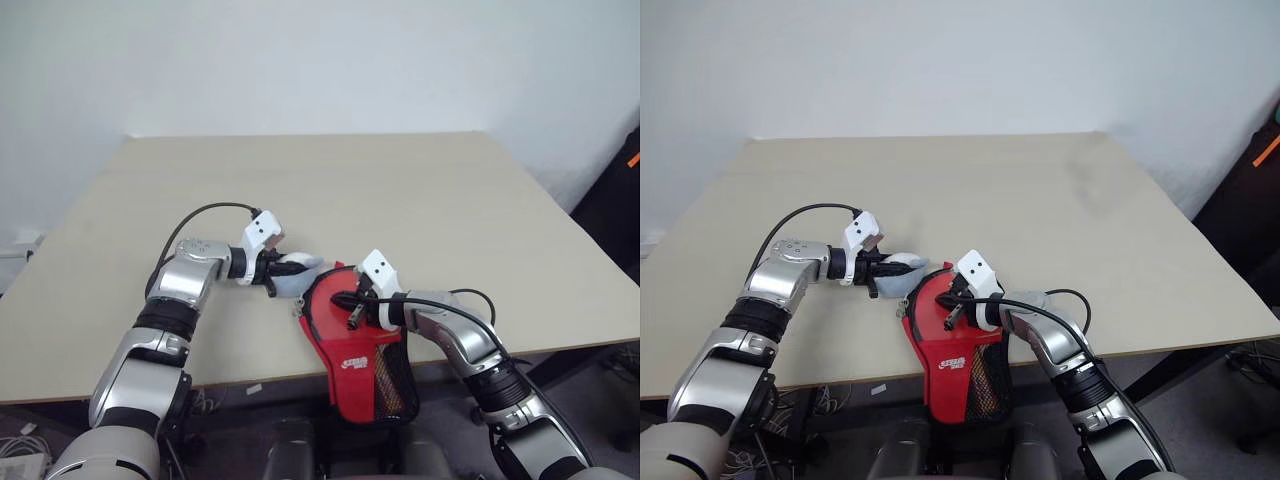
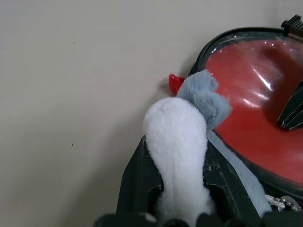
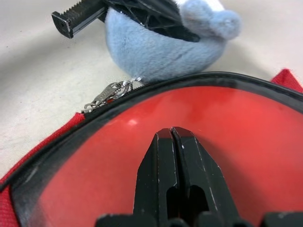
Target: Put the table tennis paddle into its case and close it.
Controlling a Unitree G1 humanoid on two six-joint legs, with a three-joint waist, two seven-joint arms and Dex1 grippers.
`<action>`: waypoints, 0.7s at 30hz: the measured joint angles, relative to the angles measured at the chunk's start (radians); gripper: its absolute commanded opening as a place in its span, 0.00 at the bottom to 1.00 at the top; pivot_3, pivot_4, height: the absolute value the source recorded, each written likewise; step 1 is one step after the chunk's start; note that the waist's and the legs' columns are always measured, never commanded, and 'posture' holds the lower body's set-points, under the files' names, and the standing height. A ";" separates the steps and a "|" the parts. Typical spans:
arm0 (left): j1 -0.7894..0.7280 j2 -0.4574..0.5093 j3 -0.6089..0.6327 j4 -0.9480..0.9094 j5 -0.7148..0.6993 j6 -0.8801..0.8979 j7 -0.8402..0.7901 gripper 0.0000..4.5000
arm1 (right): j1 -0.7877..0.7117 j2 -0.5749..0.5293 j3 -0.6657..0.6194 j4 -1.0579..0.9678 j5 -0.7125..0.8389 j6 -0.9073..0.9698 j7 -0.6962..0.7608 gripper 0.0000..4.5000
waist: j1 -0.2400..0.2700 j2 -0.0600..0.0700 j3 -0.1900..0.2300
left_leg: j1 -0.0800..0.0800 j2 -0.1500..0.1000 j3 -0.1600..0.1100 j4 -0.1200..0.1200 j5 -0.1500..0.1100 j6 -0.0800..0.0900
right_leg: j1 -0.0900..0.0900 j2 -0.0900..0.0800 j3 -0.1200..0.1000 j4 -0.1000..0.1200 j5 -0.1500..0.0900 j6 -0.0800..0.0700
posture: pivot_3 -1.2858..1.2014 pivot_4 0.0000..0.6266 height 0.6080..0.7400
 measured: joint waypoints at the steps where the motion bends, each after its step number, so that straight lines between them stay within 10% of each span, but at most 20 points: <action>1: -0.001 0.000 0.005 -0.003 -0.005 0.005 -0.013 0.08 | 0.000 0.000 0.000 -0.001 0.000 -0.001 0.001 0.00 | 0.000 0.000 0.000 | -0.002 0.000 -0.001 0.001 0.000 0.000 | -0.002 0.000 -0.001 0.000 0.000 0.000 | 0.52 0.00 0.35; 21: 0.199 0.280 0.007 -0.377 0.003 0.055 -0.209 0.08 | -0.003 0.015 0.011 0.007 -0.012 -0.018 0.019 0.00 | -0.020 0.001 0.000 | -0.004 0.002 0.001 0.000 -0.001 0.001 | -0.005 0.002 -0.002 0.001 0.001 -0.002 | 0.52 0.00 0.35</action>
